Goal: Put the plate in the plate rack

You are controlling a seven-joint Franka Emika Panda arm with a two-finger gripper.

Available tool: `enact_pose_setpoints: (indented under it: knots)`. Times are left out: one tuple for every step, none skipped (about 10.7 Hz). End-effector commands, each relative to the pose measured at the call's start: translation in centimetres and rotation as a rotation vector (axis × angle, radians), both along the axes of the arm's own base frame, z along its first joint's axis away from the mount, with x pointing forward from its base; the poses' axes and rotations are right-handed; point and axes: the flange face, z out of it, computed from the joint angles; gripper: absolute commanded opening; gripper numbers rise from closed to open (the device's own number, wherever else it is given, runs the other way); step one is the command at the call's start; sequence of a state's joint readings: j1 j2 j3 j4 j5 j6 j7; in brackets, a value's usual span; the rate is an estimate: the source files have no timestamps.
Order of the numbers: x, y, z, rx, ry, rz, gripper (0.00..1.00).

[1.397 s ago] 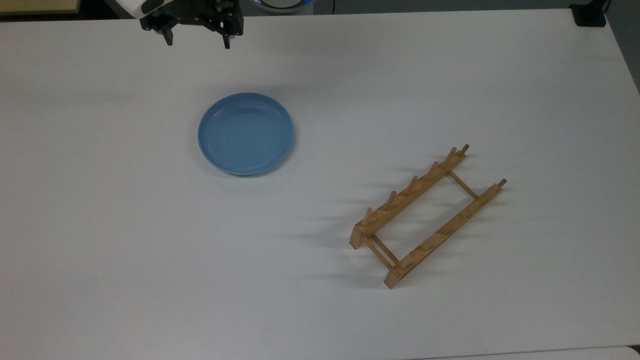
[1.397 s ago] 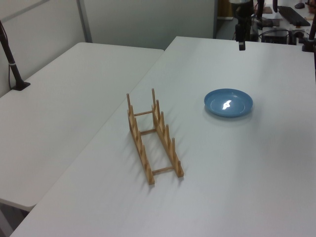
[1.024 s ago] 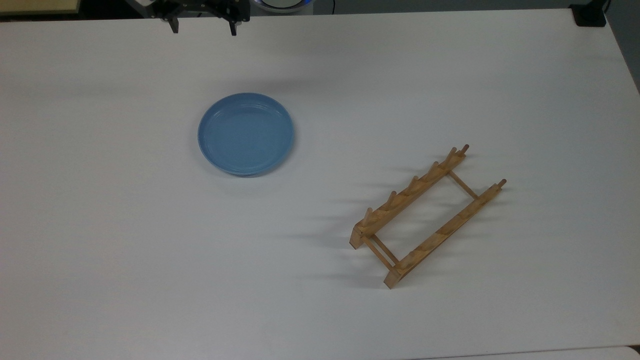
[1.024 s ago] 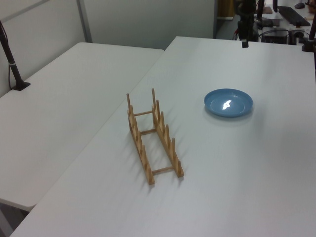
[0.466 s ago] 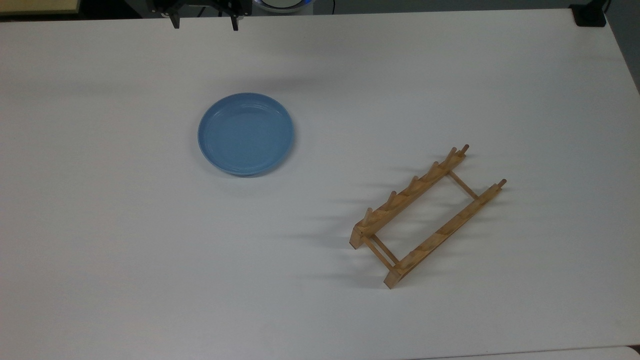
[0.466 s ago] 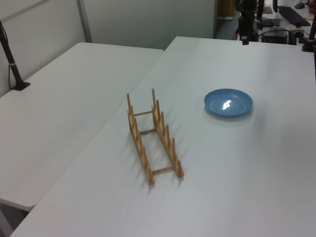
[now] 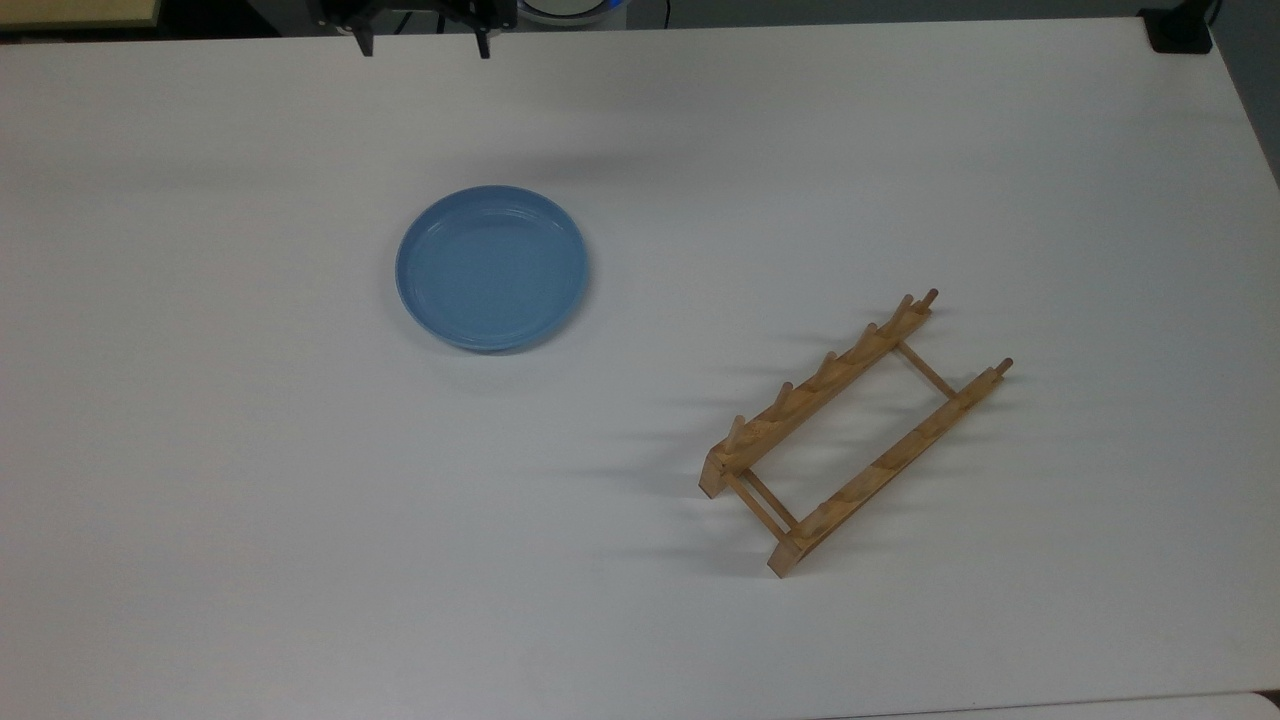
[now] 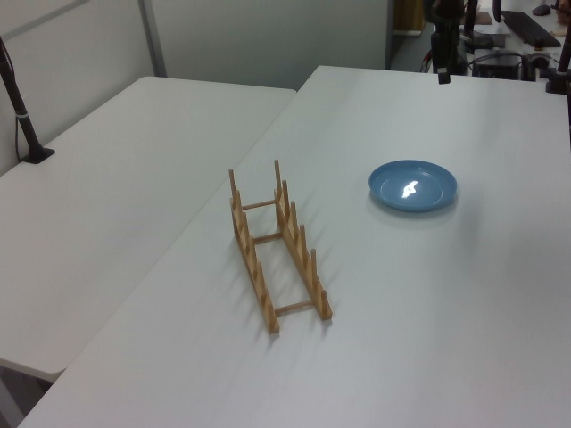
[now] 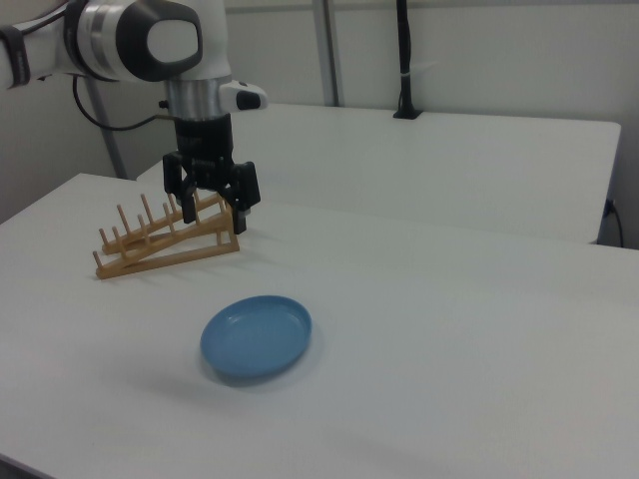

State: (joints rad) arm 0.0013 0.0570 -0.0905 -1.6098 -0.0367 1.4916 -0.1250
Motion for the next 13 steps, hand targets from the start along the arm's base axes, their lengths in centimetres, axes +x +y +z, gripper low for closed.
enact_pose_setpoints:
  knots:
    - [1.6, 0.5, -0.8, 0.089, -0.064, -0.038, 1.0]
    - [2.3, 0.0, -1.3, 0.1, -0.089, -0.058, 1.0]
    - [2.8, -0.6, -1.9, 0.107, -0.103, -0.074, 1.0]
    - [3.8, -0.8, -3.9, 0.104, -0.086, -0.067, 1.0]
    - [4.9, -1.5, -6.3, 0.105, -0.072, -0.075, 1.0]
    - [5.4, -3.5, -7.7, 0.116, -0.076, -0.09, 1.0]
    - [5.8, -3.8, -9.5, 0.152, -0.056, -0.047, 1.0]
    - [6.1, -4.2, -11.2, 0.171, -0.033, 0.018, 1.0]
    - [6.4, -4.7, -13.3, 0.181, -0.003, 0.058, 1.0]
    - [6.7, -5.4, -15.4, 0.18, 0.026, 0.054, 1.0]
    - [6.9, -6.7, -16.6, 0.176, 0.026, 0.037, 1.0]
    - [7.0, -8.6, -17.1, 0.167, -0.005, 0.044, 0.96]
    - [7.0, -8.9, -19.0, 0.176, 0.02, 0.082, 0.92]
